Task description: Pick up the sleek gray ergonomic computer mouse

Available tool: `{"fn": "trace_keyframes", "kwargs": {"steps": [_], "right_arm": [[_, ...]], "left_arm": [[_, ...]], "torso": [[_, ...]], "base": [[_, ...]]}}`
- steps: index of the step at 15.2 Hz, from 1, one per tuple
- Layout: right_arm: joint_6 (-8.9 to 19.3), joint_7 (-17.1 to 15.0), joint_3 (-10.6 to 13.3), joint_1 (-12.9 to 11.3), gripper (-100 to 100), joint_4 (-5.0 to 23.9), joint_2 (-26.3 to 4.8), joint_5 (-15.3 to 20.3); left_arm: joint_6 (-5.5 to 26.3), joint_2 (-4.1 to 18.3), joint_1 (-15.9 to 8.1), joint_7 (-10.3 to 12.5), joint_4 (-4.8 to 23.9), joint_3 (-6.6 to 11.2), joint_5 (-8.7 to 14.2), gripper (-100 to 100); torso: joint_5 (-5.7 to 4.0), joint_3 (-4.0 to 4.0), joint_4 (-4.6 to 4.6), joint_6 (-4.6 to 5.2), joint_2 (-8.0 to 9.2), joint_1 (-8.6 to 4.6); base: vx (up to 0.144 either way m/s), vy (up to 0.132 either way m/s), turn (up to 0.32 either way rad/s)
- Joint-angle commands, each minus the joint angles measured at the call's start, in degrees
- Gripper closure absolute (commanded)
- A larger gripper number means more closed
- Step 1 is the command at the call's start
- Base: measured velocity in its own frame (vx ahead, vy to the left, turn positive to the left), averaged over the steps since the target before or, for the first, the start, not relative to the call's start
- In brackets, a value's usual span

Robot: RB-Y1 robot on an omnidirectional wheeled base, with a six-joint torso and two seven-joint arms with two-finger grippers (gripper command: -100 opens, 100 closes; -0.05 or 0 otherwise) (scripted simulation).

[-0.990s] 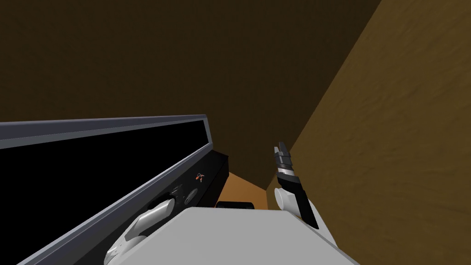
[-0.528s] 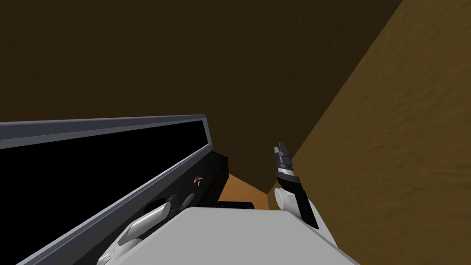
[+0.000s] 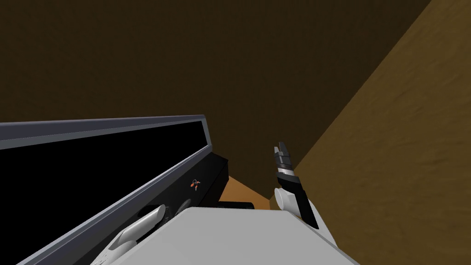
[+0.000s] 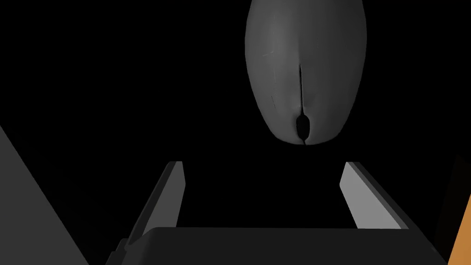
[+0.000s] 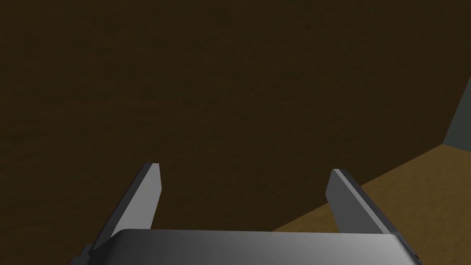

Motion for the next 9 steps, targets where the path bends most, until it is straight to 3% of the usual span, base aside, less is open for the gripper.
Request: {"fn": "trace_keyframes", "kwargs": {"steps": [1, 7, 9], "right_arm": [[0.0, 0.0, 0.0, 0.0, 0, 0.0, 0.0, 0.0], [0.0, 0.0, 0.0, 0.0, 0, 0.0, 0.0, 0.0], [0.0, 0.0, 0.0, 0.0, 0, 0.0, 0.0, 0.0]], "left_arm": [[2.3, 0.2, 0.0, 0.8, 0.9, 0.53, 0.5, -100], [8.0, 1.2, -1.5, 2.8, 6.1, 2.11, 2.4, -100], [7.8, 1.2, -1.4, 2.8, 5.7, 2.05, 2.3, -100]], "torso": [[0.0, 0.0, 0.0, 0.0, 0.0, 0.0], [0.0, -0.02, -0.01, 0.01, -0.03, 0.01], [0.0, -0.02, -0.01, 0.01, -0.03, 0.0]], "base": [[0.123, -0.024, 0.037], [0.11, -0.02, 0.03], [0.07, -0.024, 0.033]]}}
